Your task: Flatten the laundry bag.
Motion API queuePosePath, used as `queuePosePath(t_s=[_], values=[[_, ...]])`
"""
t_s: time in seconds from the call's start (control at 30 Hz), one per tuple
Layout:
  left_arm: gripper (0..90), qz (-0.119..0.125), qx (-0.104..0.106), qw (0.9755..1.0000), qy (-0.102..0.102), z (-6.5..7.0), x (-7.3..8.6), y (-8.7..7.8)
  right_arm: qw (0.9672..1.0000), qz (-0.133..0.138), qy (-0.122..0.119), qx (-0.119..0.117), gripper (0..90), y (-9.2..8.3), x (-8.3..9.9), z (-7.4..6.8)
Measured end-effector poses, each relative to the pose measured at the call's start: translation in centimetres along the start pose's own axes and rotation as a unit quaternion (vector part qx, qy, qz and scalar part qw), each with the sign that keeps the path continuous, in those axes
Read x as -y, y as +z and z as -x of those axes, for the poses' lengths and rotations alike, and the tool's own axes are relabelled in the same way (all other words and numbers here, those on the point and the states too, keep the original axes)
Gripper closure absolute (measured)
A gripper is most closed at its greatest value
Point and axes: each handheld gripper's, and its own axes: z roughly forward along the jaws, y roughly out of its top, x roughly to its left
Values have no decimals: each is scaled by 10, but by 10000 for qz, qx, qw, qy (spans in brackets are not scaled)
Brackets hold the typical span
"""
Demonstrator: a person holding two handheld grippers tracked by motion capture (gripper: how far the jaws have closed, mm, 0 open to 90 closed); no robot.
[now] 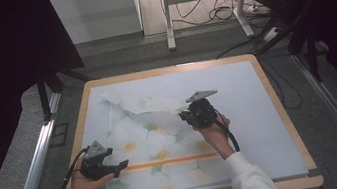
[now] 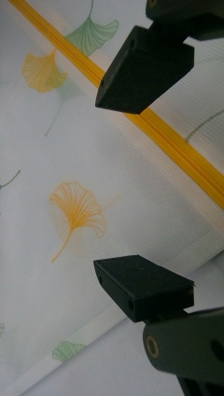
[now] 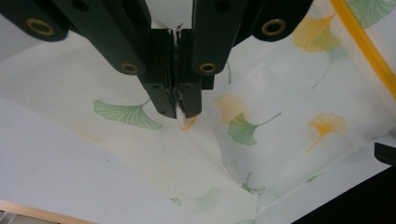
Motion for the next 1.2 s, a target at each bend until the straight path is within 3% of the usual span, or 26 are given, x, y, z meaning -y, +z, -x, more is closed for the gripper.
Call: queuePosePath(t_s=[0.63, 0.83, 1.2], values=[[185, 10, -13, 10000, 17, 0, 0, 0, 9995, 76, 257, 155, 861, 5, 2, 25], [185, 4, -16, 10000, 25, 0, 0, 0, 9987, 149, 455, 192, 861, 4, 2, 36], [184, 44, -5, 10000, 12, 0, -1, -2, 9983, 198, 455, 294, 861, 5, -1, 44]])
